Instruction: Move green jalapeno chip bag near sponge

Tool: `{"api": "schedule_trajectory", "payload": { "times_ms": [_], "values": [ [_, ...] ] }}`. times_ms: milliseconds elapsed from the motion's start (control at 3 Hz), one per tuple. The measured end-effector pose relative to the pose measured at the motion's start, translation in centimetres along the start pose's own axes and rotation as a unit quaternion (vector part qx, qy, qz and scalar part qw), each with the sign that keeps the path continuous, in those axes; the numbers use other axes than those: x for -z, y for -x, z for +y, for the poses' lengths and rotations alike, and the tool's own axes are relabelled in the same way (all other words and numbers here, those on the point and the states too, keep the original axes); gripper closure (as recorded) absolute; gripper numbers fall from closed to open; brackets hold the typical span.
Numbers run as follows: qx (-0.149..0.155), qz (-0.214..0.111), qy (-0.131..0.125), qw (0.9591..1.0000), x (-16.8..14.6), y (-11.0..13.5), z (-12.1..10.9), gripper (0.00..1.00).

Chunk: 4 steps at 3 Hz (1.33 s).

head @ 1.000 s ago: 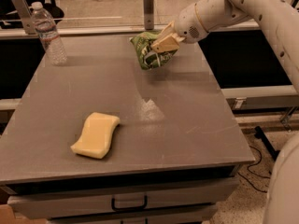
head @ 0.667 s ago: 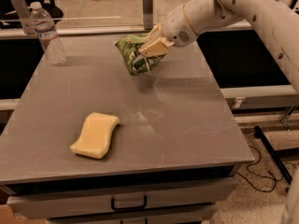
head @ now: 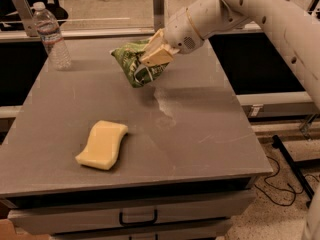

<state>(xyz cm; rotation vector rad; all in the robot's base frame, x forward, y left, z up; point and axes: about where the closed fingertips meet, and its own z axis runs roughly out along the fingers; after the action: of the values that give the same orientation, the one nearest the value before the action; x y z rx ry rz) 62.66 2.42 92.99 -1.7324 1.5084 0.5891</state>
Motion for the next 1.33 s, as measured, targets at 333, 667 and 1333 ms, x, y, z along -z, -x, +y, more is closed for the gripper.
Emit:
{"api": "schedule_trajectory", "payload": {
  "times_ms": [333,667,1333],
  "values": [
    [0.046,-0.002,0.053,0.9975,-1.5,1.8,4.0,1.00],
    [0.082,0.009,0.111,0.9904,-2.4,2.2,7.9,1.00],
    [0.110,0.033,0.184,0.9762,-2.4,1.1,12.0,0.58]
  ]
}}
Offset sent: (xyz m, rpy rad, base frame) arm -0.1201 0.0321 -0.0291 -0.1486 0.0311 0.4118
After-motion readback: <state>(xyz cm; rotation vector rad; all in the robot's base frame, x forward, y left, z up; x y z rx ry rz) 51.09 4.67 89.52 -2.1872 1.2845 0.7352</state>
